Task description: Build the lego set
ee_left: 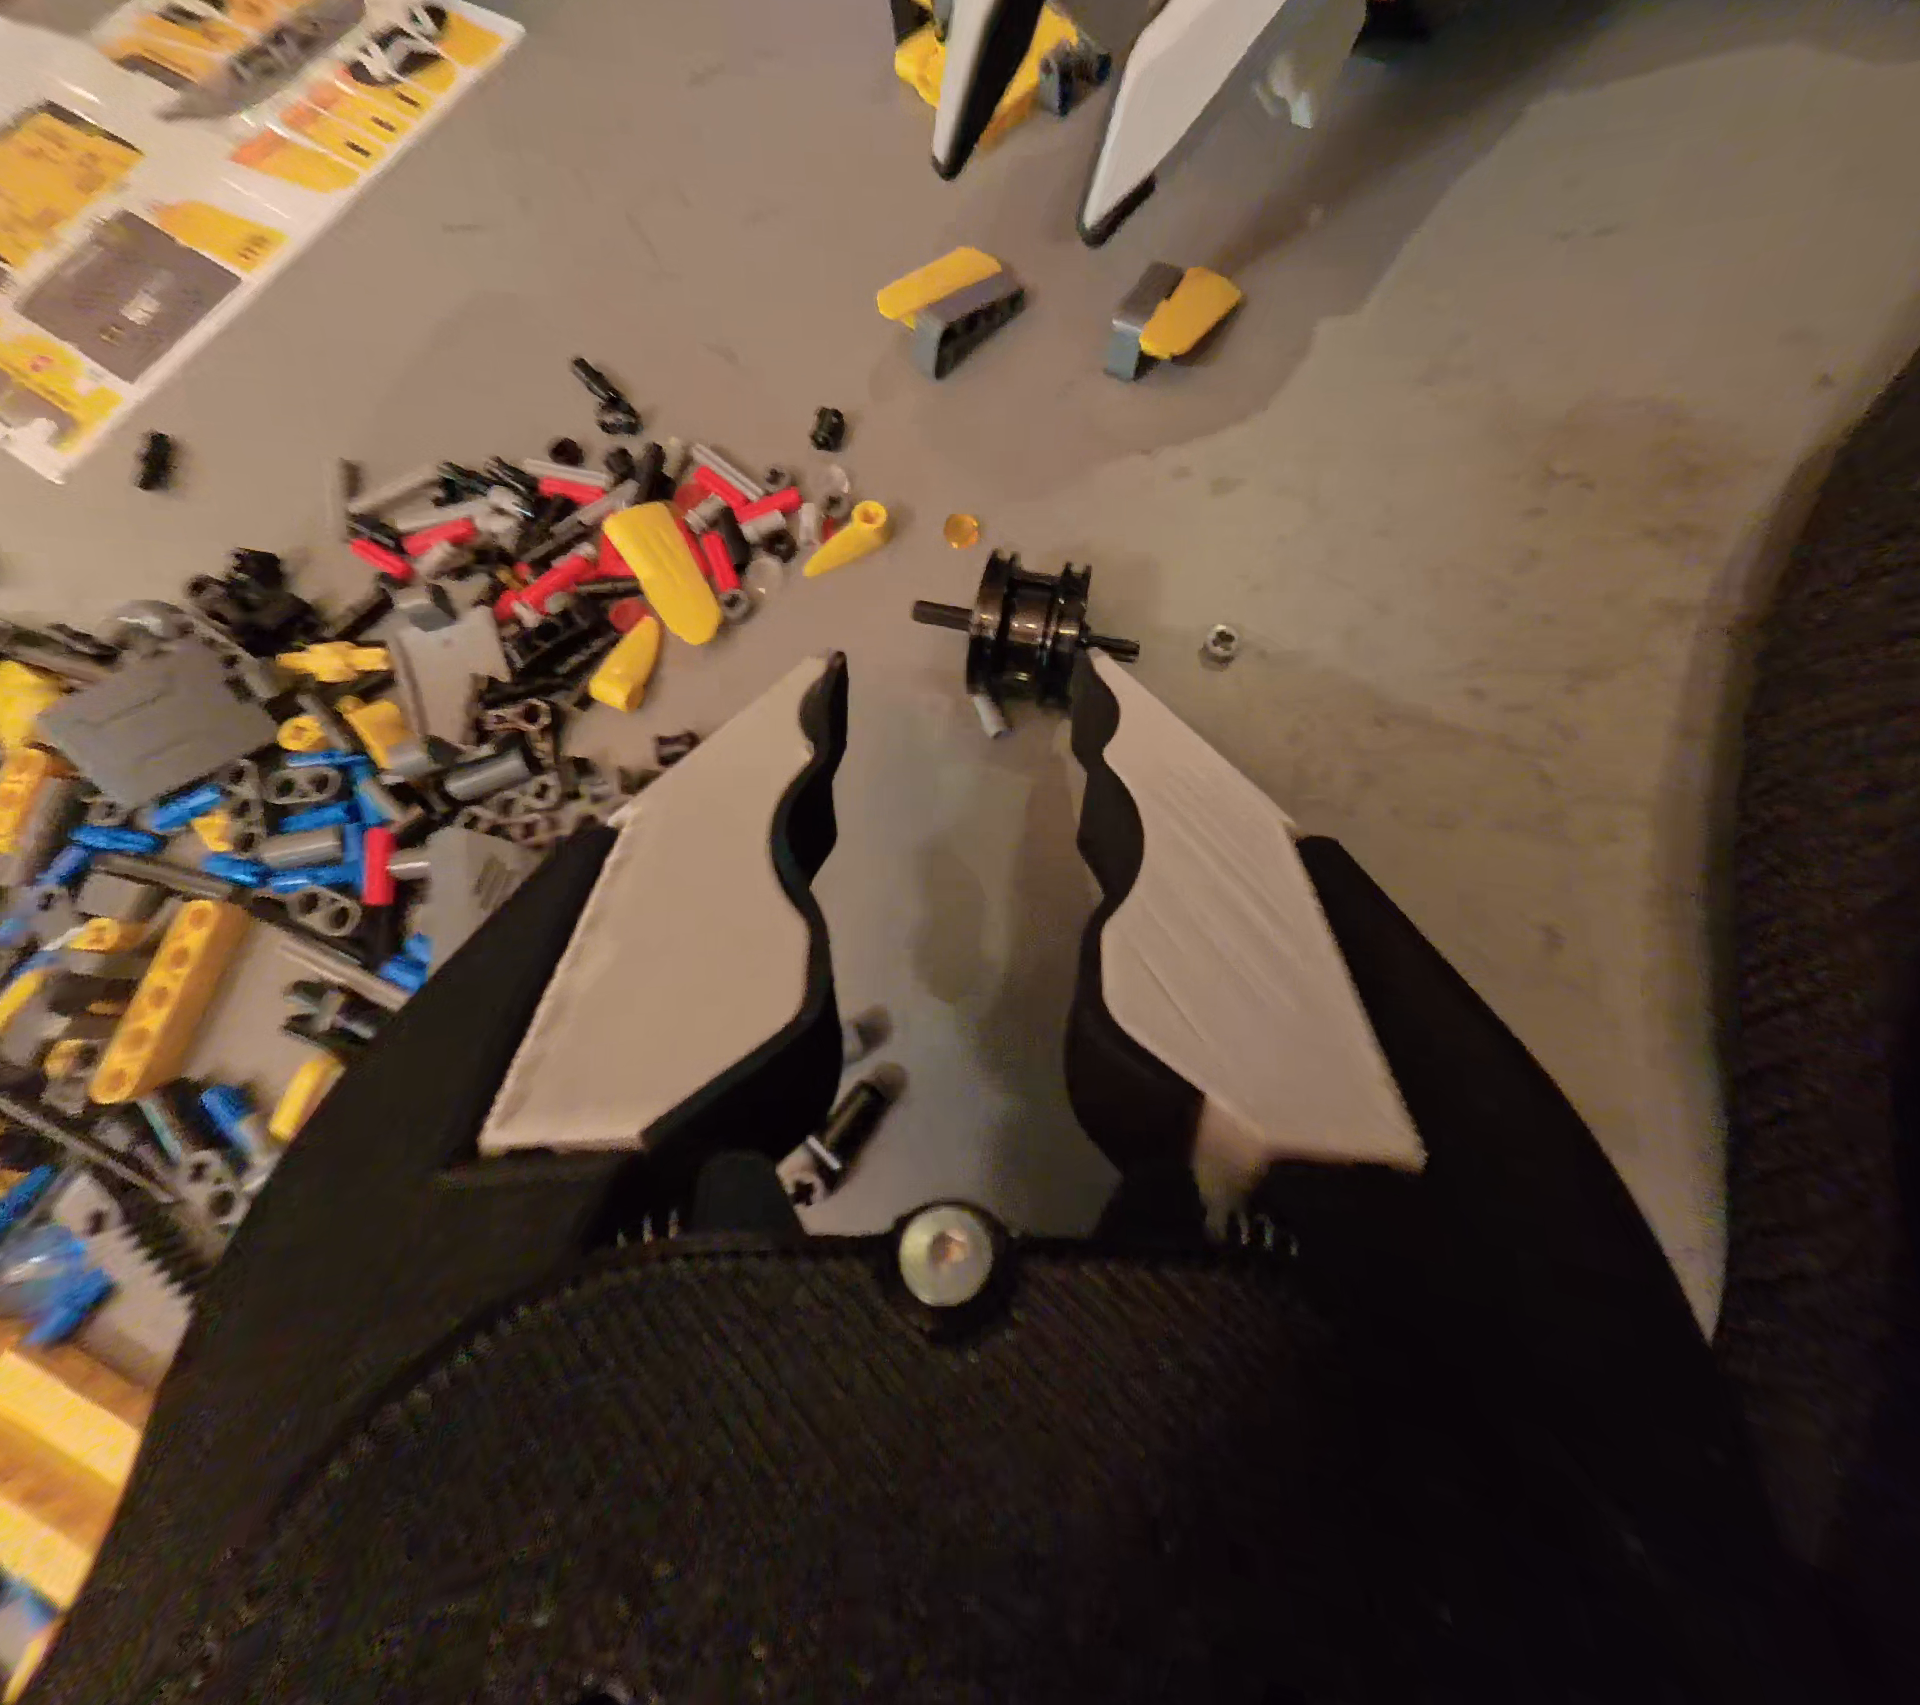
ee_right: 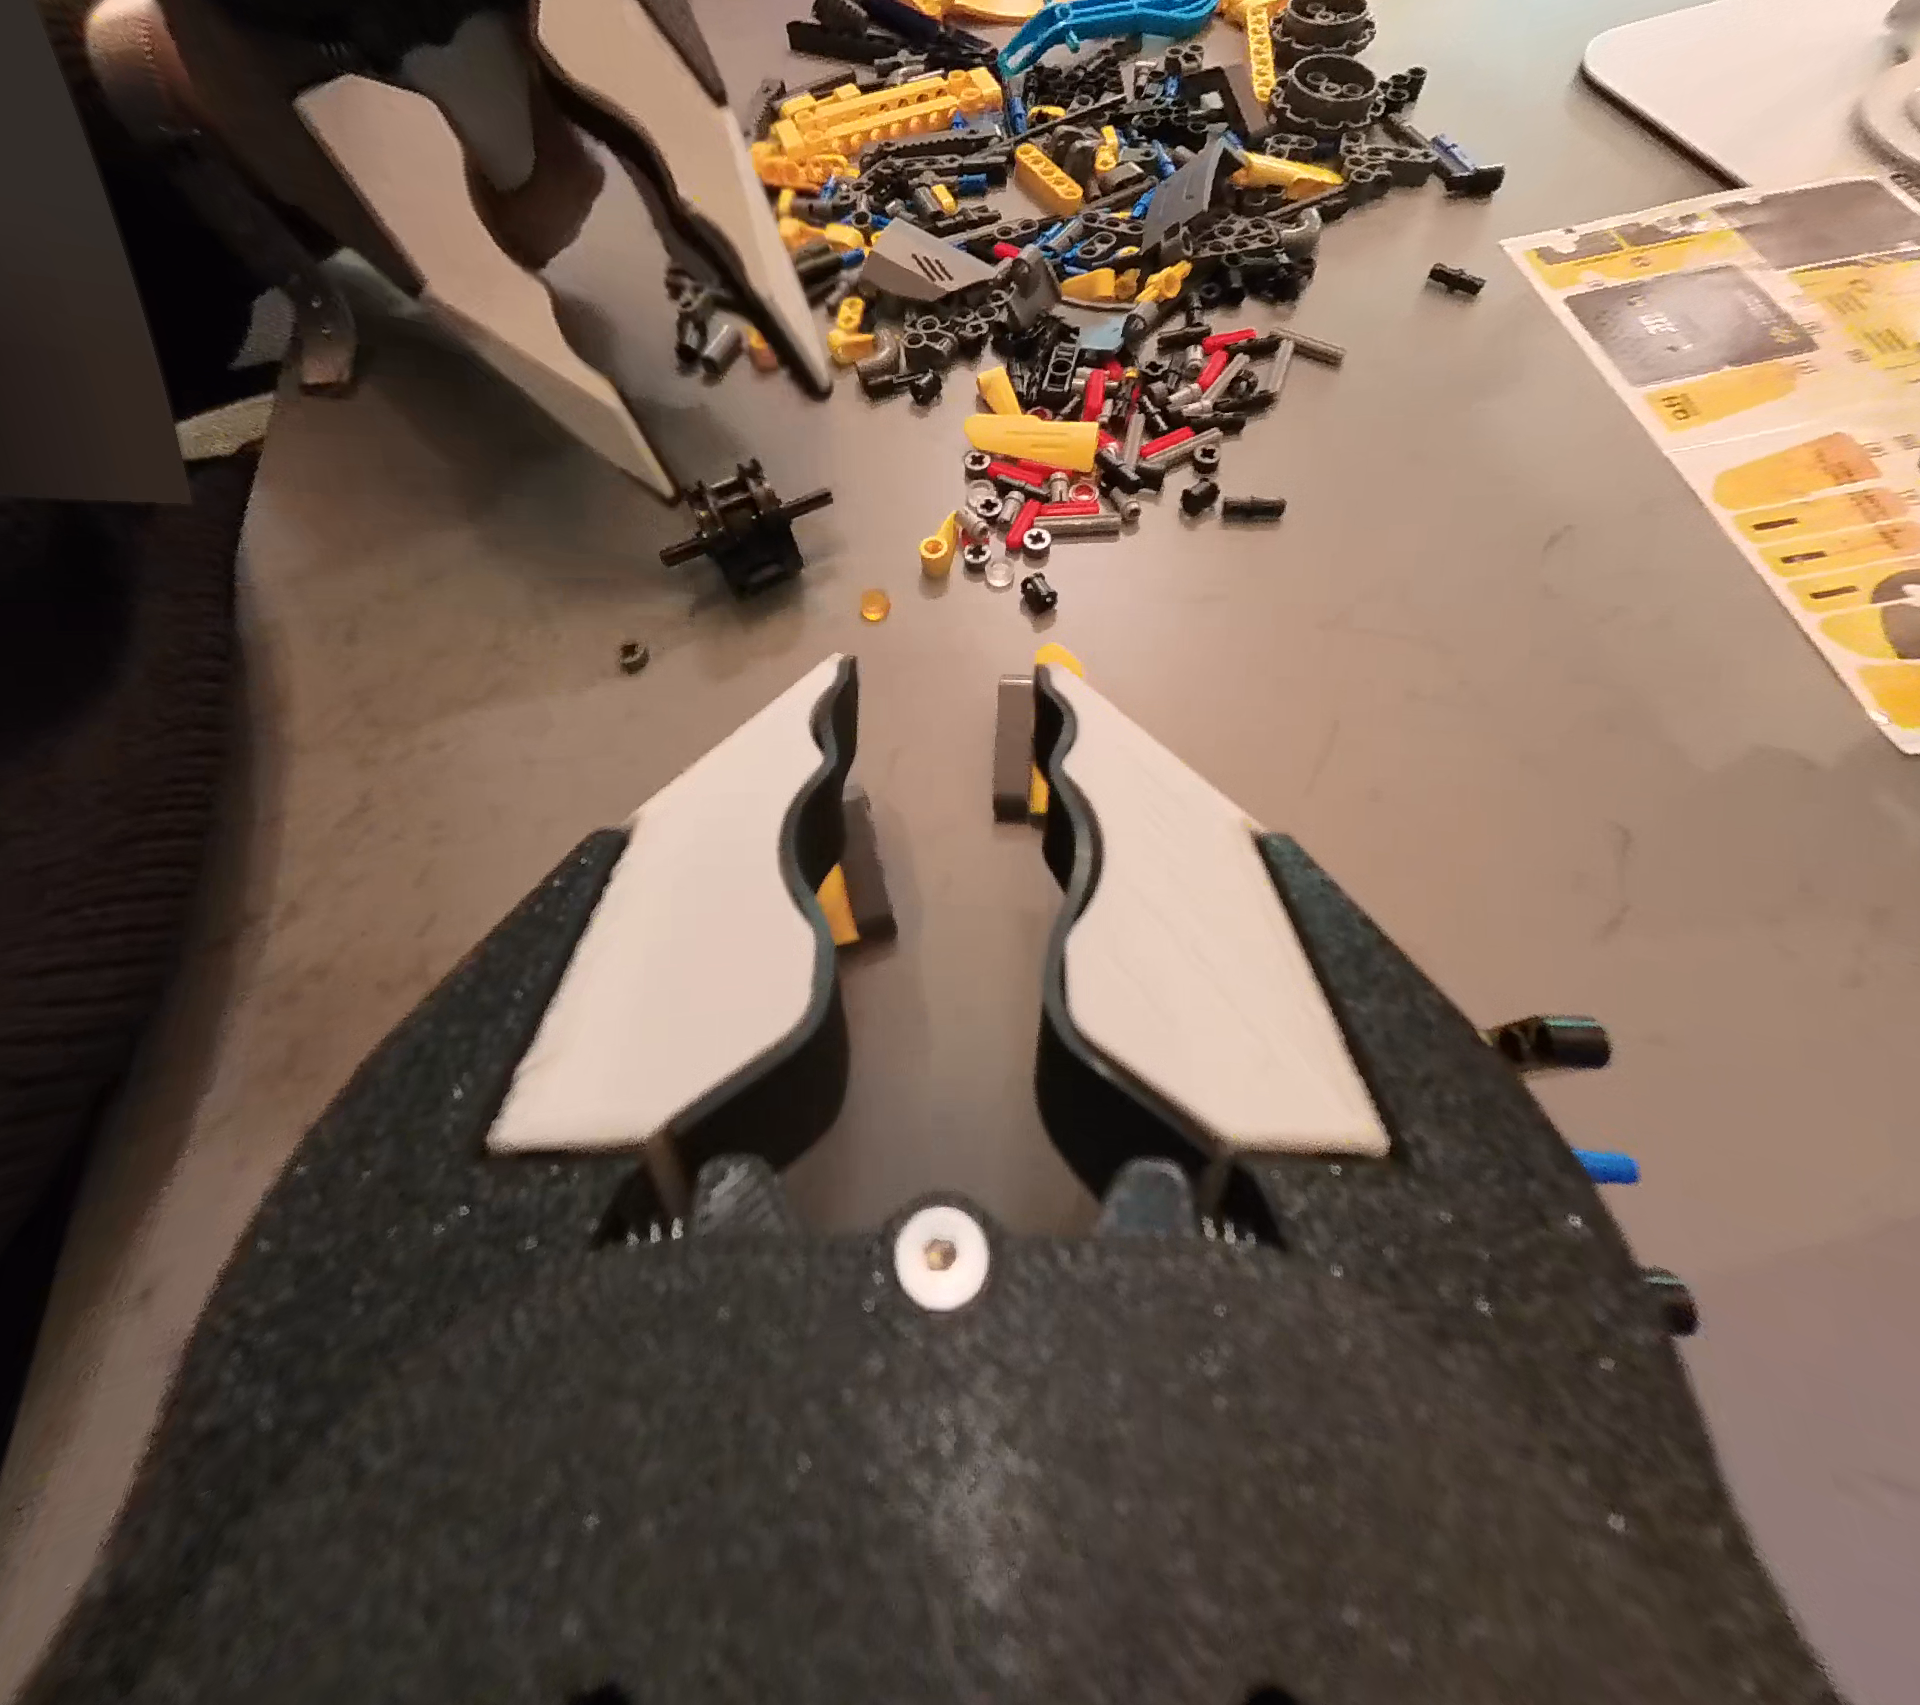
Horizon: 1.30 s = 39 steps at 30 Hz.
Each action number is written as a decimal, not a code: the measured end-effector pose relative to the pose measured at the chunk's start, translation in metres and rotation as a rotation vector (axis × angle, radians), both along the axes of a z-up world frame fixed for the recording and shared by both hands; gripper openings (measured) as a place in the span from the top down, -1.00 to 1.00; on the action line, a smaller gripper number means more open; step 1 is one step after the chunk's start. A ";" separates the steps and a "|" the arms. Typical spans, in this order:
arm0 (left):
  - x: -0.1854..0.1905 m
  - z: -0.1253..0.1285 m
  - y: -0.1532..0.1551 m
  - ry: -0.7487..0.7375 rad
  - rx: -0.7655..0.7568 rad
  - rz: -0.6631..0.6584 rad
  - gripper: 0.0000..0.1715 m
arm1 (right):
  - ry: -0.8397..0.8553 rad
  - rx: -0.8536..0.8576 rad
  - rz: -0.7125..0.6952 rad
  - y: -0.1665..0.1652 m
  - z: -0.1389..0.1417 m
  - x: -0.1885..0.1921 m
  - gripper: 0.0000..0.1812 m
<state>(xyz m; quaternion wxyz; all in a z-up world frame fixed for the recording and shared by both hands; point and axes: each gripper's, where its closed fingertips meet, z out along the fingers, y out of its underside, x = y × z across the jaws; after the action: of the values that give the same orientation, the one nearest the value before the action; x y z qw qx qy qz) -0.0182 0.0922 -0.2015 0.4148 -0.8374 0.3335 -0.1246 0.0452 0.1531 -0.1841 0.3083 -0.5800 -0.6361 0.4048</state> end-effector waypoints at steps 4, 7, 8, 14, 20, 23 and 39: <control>-0.034 0.025 0.018 -0.034 0.128 0.125 0.51 | 0.002 -0.003 0.011 -0.002 0.000 0.000 0.63; -0.102 0.038 0.038 0.078 0.293 0.372 0.56 | -0.007 0.022 0.016 -0.003 -0.002 0.000 0.63; -0.130 0.042 0.042 0.136 0.358 0.476 0.61 | -0.013 0.046 0.007 -0.002 -0.003 0.000 0.62; -0.169 0.057 0.033 -0.076 0.387 0.636 0.76 | -0.045 0.148 -0.003 0.002 -0.010 -0.001 0.62; -0.162 0.035 0.036 -0.049 0.286 0.618 0.90 | -0.048 0.131 -0.004 0.002 -0.010 0.000 0.62; -0.157 0.024 0.038 0.036 0.257 0.596 0.97 | -0.058 0.137 0.000 0.002 -0.012 0.000 0.62; -0.129 -0.012 0.037 0.178 0.099 0.428 1.00 | -0.063 0.101 0.023 -0.005 -0.012 0.001 0.60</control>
<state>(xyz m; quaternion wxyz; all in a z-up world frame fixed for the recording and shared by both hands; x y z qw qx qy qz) -0.1467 0.1292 -0.2134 0.4414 -0.8753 0.1892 0.0569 0.0459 0.1480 -0.1961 0.3121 -0.5689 -0.6718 0.3574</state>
